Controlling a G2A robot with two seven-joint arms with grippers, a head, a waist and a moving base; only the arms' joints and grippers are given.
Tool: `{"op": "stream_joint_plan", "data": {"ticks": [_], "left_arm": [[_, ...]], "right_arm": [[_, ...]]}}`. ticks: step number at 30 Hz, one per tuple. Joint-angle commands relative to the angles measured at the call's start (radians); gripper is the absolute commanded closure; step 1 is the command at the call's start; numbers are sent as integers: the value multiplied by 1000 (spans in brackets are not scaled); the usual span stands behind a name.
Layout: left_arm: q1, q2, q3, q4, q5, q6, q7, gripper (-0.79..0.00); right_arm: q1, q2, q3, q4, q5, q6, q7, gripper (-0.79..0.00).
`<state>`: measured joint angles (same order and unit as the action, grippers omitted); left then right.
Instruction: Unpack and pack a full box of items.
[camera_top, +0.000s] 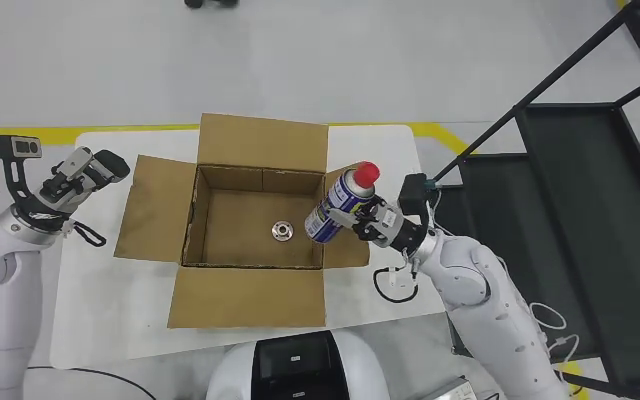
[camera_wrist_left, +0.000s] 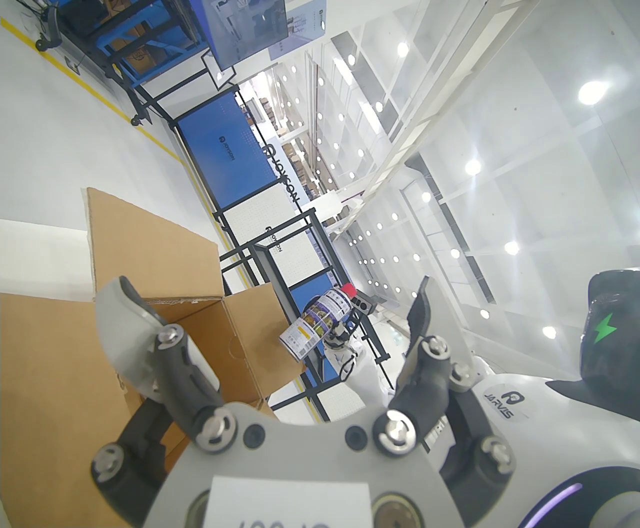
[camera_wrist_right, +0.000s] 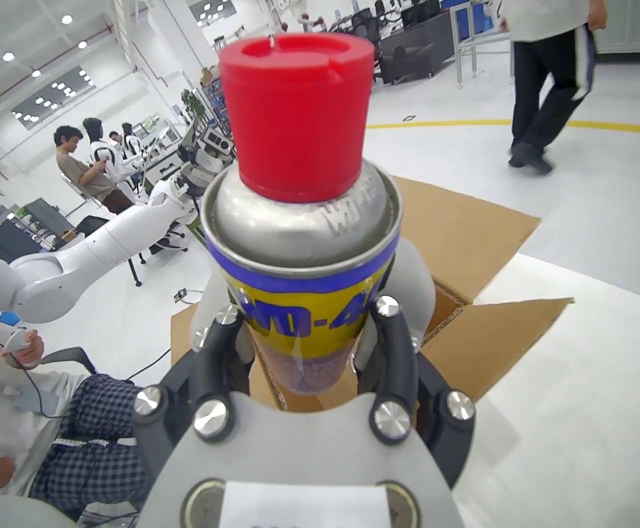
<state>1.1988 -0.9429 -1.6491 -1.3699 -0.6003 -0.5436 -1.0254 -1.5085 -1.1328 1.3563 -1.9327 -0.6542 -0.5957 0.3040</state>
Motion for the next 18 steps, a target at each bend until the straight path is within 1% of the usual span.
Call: {"op": "stream_joint_plan", "data": {"ticks": [1,3,4,11,15,18], "left_arm": [[0,0,0,0,0,0,0,-785],[0,0,0,0,0,0,0,-785],[0,0,0,0,0,0,0,-785],[0,0,0,0,0,0,0,-785],[0,0,0,0,0,0,0,-785],[0,0,0,0,0,0,0,-785]], "right_arm": [[39,-2,-46,-24,0,53,108,0],[96,-8,-97,-35,-21,159,180,0],[127,-14,-139,-21,-6,182,208,0],[437,-74,-383,227,144,347,371,0],[561,-112,-486,369,217,431,433,0],[624,-136,-534,461,276,459,448,0]]}}
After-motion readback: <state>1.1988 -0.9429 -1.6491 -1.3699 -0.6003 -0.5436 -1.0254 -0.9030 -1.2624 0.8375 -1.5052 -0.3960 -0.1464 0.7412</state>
